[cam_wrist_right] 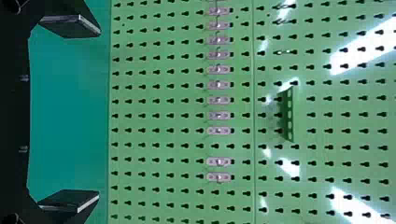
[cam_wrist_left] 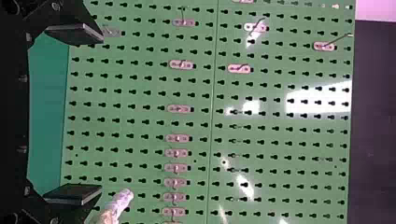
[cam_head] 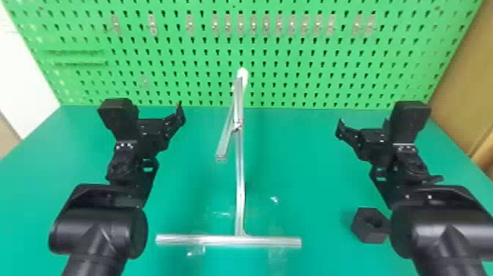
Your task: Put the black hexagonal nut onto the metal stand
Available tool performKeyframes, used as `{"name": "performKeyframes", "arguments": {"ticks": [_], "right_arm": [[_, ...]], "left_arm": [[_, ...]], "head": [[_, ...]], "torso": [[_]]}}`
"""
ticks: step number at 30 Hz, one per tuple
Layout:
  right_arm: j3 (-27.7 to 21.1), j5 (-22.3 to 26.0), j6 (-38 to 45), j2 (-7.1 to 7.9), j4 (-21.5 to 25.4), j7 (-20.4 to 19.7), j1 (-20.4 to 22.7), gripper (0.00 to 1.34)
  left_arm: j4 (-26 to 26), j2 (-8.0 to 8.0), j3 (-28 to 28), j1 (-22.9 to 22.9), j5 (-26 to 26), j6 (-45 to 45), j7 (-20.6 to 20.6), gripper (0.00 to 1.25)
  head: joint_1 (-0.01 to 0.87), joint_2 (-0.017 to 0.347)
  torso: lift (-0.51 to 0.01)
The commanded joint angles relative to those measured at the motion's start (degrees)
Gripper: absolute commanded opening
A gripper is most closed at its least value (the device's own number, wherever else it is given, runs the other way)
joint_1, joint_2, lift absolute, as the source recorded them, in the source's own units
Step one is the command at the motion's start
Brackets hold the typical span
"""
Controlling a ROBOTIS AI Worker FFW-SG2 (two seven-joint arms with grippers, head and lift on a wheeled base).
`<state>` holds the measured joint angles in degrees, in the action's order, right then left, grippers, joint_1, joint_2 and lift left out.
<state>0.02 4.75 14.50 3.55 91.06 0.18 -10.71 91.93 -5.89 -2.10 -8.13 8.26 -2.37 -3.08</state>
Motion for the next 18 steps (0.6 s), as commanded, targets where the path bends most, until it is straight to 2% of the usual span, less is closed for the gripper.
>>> {"name": "performKeyframes", "arguments": {"ticks": [1,9,18], "right_arm": [[-0.6,-0.6,2.7,0.23,0.1,0.1,0.5,1.25],[-0.7,-0.4,7.8,1.28,0.6,0.2,1.7,1.25],[-2.0,-0.8,13.4,1.28,0.9,0.6,3.4,1.25]], "left_arm": [[0.0,0.00,0.1,0.0,0.0,0.0,0.0,1.10],[0.0,0.00,0.1,0.2,0.1,0.0,0.0,1.10],[0.0,0.00,0.3,0.3,0.1,0.0,0.0,1.10]], "head": [[0.693,0.081],[0.693,0.081],[0.693,0.081]], "torso": [[-0.001],[-0.001],[-0.001]]}}
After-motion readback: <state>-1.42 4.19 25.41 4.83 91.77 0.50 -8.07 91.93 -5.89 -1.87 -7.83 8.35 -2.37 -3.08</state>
